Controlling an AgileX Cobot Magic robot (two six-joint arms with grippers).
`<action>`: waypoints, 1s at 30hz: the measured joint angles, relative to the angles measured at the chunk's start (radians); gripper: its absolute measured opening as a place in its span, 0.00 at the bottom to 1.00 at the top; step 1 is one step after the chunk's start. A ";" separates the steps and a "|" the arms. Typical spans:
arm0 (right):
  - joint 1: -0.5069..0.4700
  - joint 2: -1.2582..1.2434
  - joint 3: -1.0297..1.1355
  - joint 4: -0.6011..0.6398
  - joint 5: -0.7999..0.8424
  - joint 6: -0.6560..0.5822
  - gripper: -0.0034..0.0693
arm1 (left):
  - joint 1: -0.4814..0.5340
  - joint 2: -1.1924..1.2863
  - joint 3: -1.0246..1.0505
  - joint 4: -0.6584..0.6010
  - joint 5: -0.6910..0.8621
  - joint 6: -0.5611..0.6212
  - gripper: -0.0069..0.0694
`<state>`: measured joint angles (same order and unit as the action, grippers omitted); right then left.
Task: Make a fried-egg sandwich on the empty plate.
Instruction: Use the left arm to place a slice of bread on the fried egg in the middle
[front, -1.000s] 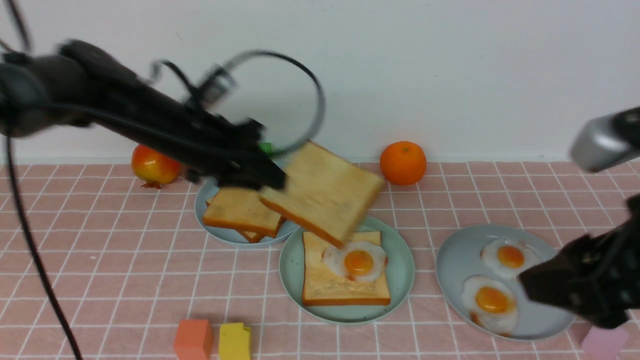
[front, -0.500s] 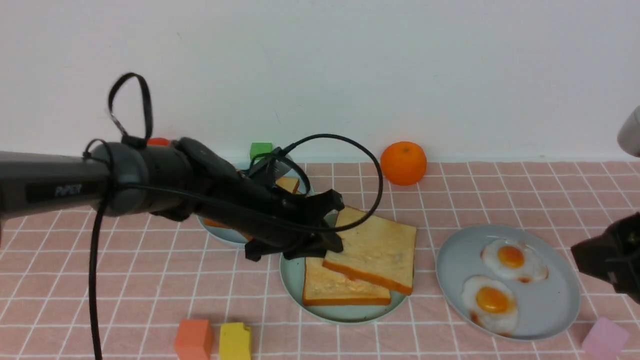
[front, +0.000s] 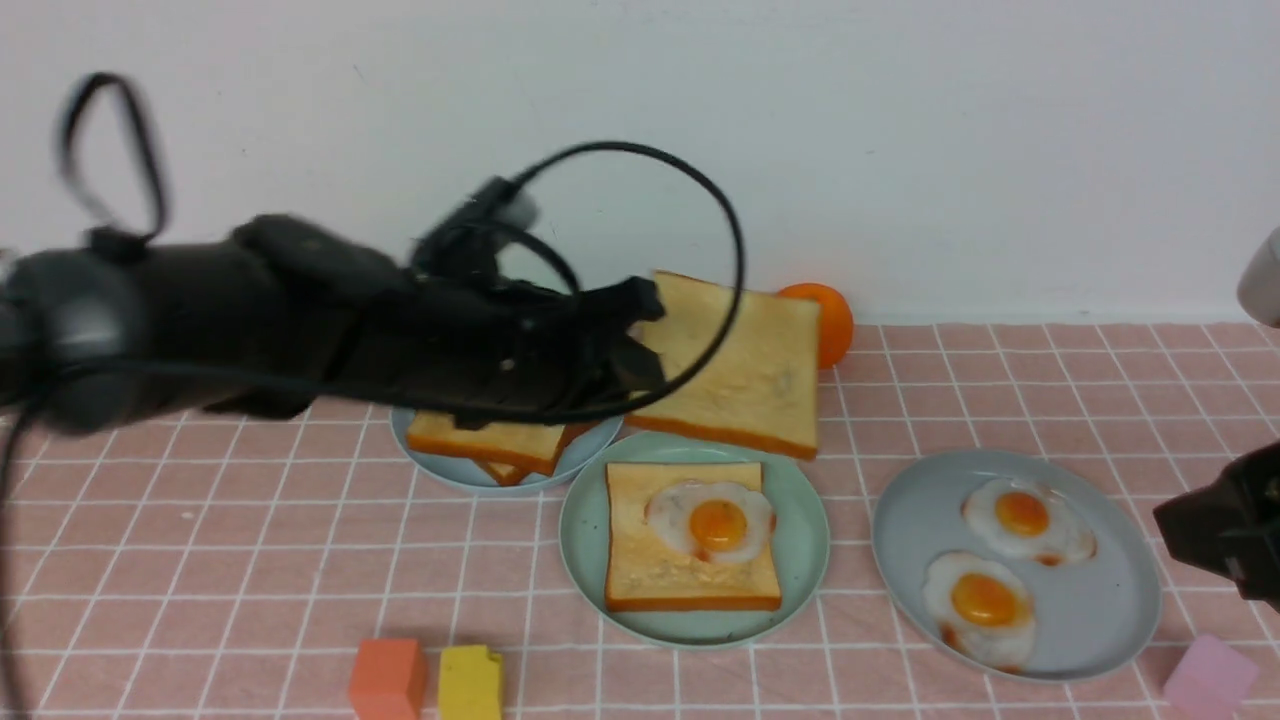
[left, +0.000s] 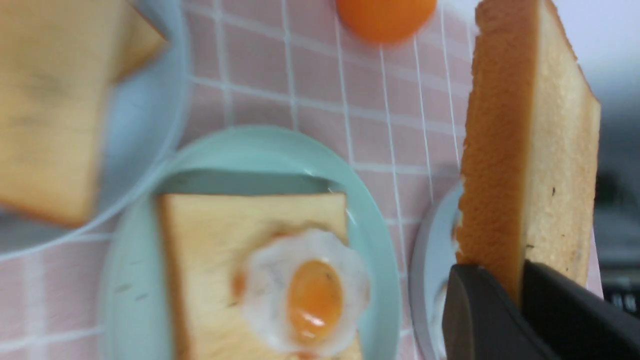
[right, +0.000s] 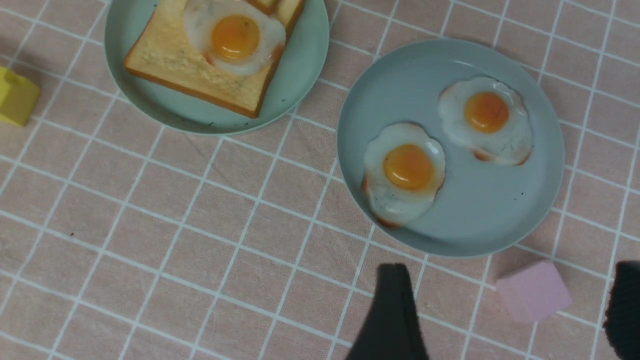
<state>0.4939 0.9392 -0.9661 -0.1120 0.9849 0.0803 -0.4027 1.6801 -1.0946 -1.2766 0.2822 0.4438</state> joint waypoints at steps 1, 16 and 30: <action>0.000 0.000 0.000 0.000 -0.001 0.000 0.81 | 0.000 -0.017 0.041 -0.042 -0.021 0.042 0.24; 0.000 0.000 0.000 0.000 -0.008 0.000 0.81 | 0.000 0.093 0.143 -0.429 0.047 0.516 0.24; 0.000 0.000 0.000 0.000 0.002 0.000 0.81 | -0.001 0.137 0.143 -0.434 0.060 0.431 0.24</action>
<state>0.4939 0.9392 -0.9661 -0.1120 0.9868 0.0803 -0.4035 1.8170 -0.9512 -1.7105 0.3423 0.8745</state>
